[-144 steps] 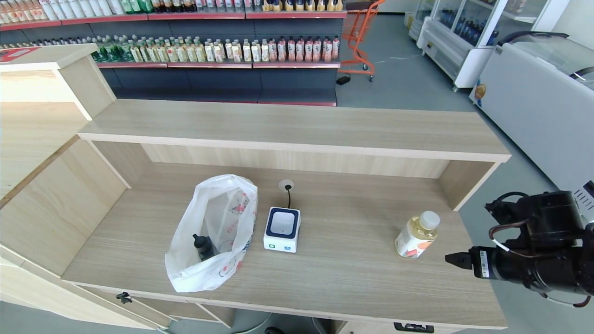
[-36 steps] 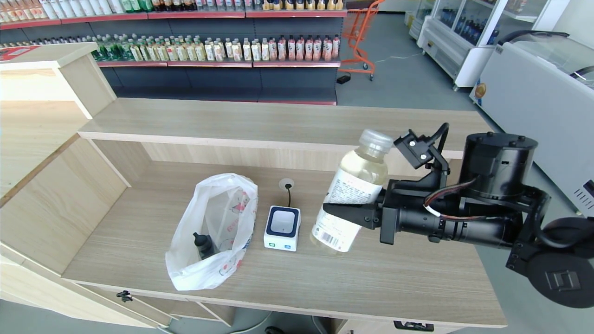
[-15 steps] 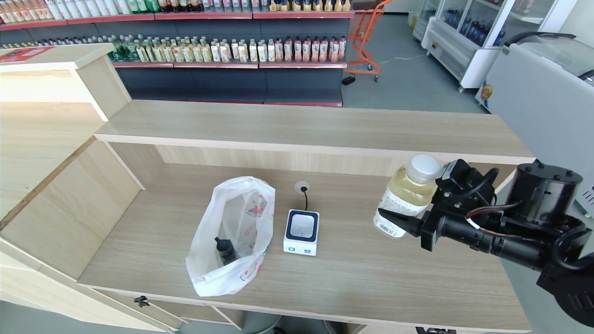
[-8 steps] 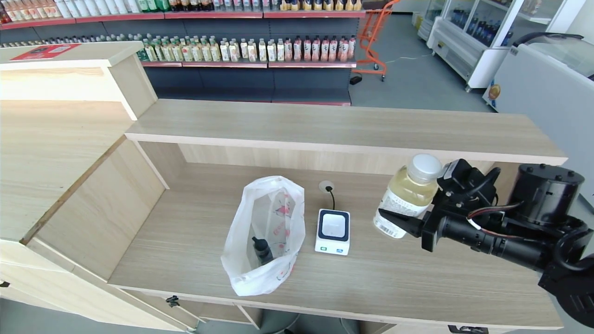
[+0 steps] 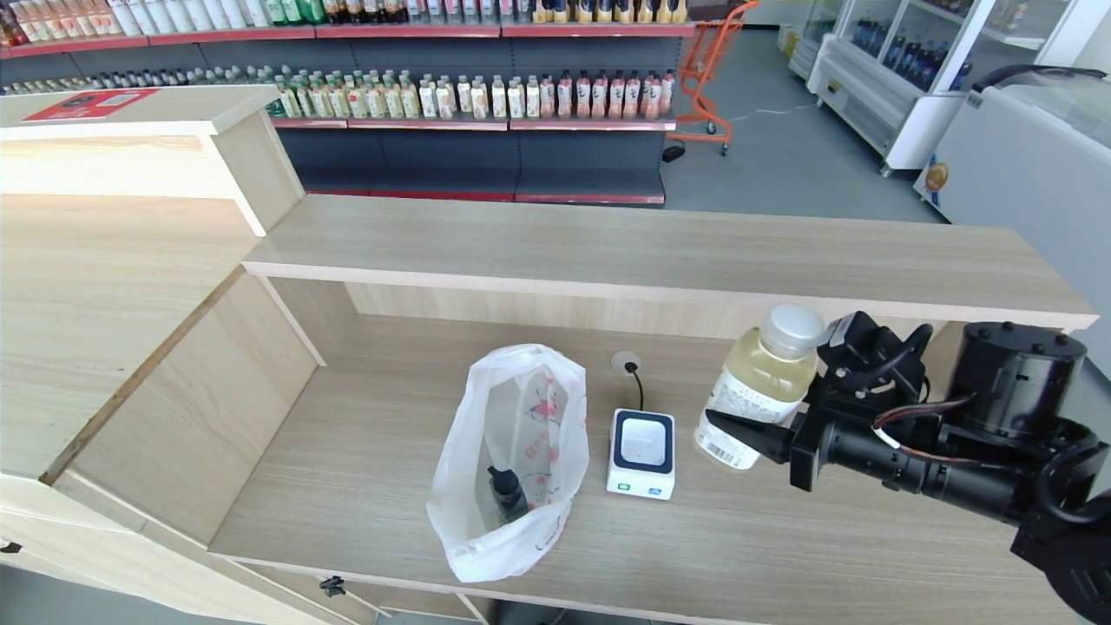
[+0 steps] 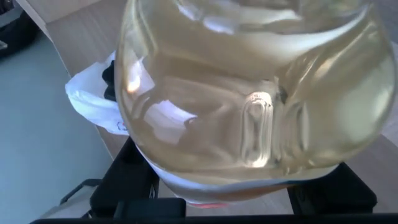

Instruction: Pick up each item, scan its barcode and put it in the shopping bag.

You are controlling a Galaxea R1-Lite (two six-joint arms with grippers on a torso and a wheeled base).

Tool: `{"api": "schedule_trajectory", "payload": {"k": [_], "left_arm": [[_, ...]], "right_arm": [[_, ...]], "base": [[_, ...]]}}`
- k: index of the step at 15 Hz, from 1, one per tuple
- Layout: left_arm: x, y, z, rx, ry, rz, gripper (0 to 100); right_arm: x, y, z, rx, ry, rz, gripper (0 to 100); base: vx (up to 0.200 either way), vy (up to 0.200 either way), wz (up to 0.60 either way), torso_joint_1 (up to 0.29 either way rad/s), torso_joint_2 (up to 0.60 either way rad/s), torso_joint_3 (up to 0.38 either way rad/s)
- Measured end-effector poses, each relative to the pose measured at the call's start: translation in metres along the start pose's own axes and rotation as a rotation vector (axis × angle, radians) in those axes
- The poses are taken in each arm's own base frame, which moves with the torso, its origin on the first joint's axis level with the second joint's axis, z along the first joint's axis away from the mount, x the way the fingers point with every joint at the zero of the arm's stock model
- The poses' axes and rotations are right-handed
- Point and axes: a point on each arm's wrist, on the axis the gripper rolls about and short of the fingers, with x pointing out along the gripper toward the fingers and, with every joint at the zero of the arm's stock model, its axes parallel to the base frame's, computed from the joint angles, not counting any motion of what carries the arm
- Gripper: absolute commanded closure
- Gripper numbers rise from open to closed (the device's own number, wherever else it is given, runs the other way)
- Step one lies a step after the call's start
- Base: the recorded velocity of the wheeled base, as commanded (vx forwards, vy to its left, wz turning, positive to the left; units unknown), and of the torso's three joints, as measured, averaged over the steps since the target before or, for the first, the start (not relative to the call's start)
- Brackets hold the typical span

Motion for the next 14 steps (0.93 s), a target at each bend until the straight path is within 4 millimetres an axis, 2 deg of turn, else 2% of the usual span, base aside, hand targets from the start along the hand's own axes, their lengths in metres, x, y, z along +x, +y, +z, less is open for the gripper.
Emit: {"api": "schedule_trajectory", "payload": {"k": [2, 8, 14], "left_arm": [[0.000, 0.000, 0.000, 0.000, 0.000, 0.000, 0], [0.000, 0.000, 0.000, 0.000, 0.000, -0.001, 0], [0.000, 0.000, 0.000, 0.000, 0.000, 0.000, 0]], "right_arm": [[-0.003, 0.004, -0.004, 0.037, 0.009, 0.026, 100], [-0.015, 0.025, -0.039, 0.103, 0.143, 0.097, 100], [0.009, 0.019, -0.054, -0.006, 0.151, 0.113, 100]], "base": [[0.200, 0.000, 0.00, 0.010, 0.00, 0.002], [0.000, 0.000, 0.00, 0.000, 0.00, 0.000], [0.000, 0.000, 0.00, 0.000, 0.00, 0.000]]}}
